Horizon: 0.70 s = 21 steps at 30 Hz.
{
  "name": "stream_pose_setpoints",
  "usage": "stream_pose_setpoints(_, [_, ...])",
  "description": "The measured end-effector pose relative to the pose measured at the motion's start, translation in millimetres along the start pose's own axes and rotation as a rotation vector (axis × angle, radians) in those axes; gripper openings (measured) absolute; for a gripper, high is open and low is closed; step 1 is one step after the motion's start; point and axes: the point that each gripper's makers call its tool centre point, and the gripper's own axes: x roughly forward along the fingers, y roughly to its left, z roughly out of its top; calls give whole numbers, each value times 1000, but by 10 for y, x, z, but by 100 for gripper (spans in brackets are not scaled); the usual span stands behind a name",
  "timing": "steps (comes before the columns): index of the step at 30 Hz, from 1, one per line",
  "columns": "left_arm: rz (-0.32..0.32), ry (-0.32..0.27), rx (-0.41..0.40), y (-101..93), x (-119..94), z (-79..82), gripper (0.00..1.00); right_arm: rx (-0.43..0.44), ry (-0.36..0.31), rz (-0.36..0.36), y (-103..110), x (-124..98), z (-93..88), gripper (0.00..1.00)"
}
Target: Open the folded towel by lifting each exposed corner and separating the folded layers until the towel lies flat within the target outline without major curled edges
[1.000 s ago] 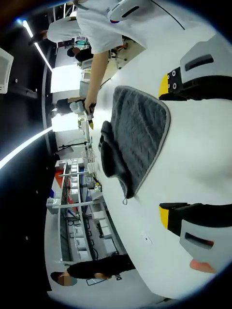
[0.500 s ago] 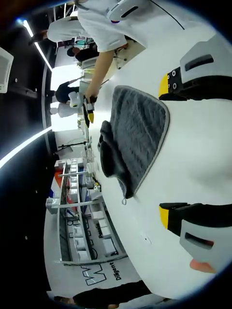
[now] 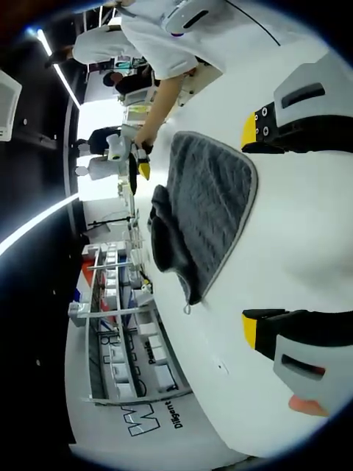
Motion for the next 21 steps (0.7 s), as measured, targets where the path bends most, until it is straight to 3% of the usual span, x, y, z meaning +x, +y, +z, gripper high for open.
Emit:
stream_pose_setpoints(8, [-6, 3, -20, -10, 35, -26, 86, -26, 42, 25, 49, 38, -186, 99])
stream_pose_setpoints(12, [-17, 0, -22, -62, 65, -13, 86, 8, -1, 22, 9, 11, -143, 99])
stream_pose_setpoints(18, [-43, 4, -1, -236, 171, 16, 86, 46, -10, -48, -192, -77, -160, 99])
stream_pose_setpoints(21, [-81, 10, 49, -434, 244, 64, 86, 88, -20, -59, -221, -100, -172, 99])
